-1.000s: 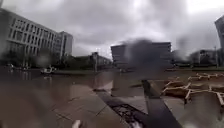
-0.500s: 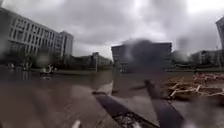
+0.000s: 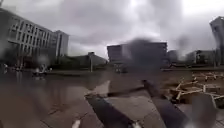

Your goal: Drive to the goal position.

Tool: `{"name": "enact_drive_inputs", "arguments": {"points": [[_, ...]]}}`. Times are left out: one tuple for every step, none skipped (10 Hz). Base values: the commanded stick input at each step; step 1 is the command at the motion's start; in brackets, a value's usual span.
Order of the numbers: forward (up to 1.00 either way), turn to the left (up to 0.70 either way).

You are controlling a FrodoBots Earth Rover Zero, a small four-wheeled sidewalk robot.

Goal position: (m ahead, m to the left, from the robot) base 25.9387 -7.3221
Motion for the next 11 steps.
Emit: {"name": "enact_drive_inputs", "arguments": {"points": [[0.7, 0.0], [0.7, 0.0], [0.7, 0.0], [0.7, 0.0], [0.7, 0.0], [0.7, 0.0], [0.7, 0.0], [0.7, 0.0], [0.7, 0.0], [0.7, 0.0], [0.7, 0.0]]}}
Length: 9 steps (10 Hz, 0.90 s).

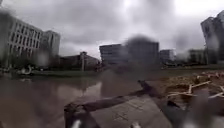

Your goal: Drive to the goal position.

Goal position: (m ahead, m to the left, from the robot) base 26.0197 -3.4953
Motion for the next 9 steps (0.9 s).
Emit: {"name": "enact_drive_inputs", "arguments": {"points": [[0.7, 0.0], [0.7, -0.04], [0.7, -0.23], [0.7, -0.34], [0.7, -0.32], [0.7, -0.03], [0.7, 0.0], [0.7, 0.0], [0.7, 0.0]]}}
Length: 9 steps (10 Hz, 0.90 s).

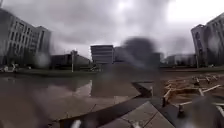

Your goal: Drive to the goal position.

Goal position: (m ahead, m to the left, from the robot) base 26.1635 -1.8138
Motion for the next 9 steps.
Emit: {"name": "enact_drive_inputs", "arguments": {"points": [[0.7, 0.0], [0.7, 0.0], [0.7, 0.0], [0.7, 0.0], [0.7, 0.0], [0.7, 0.0], [0.7, 0.0], [0.7, 0.0], [0.7, 0.0]]}}
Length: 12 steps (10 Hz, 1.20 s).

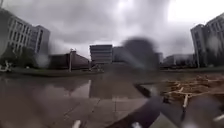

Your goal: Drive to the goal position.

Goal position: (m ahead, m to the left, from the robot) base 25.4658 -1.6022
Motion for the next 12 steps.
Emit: {"name": "enact_drive_inputs", "arguments": {"points": [[0.7, 0.0], [0.7, 0.0], [0.7, 0.0], [0.7, 0.0], [0.7, 0.0], [0.7, 0.0], [0.7, 0.0], [0.7, 0.0], [0.7, 0.0], [0.7, 0.0], [0.7, 0.0], [0.7, 0.0]]}}
